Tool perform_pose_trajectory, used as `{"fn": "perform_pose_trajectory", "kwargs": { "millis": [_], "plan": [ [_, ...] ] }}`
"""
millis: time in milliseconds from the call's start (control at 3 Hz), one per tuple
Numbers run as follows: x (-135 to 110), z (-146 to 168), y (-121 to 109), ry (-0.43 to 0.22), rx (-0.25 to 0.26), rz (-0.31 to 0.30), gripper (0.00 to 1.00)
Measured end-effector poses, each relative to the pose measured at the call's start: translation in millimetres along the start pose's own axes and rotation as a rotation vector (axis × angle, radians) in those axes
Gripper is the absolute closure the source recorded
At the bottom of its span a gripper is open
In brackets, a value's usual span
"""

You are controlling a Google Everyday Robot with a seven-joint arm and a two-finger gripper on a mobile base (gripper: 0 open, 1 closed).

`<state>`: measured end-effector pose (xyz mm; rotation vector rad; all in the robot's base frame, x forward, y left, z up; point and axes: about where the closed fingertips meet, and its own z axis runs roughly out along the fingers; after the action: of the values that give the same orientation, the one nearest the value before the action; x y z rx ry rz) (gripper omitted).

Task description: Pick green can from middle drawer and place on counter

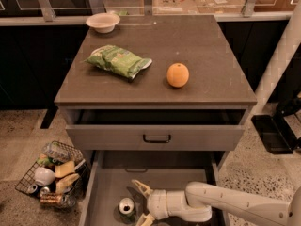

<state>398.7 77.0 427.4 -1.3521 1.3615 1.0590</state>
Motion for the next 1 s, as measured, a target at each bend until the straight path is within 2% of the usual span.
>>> {"fn": "perform_pose_trajectory", "kwargs": {
  "millis": [333, 1000],
  "plan": [
    [9.1, 13.4, 6.0, -0.016, -0.022, 0.009, 0.25],
    [7.4, 15.2, 7.2, -0.018, -0.026, 0.009, 0.71]
  ]
}}
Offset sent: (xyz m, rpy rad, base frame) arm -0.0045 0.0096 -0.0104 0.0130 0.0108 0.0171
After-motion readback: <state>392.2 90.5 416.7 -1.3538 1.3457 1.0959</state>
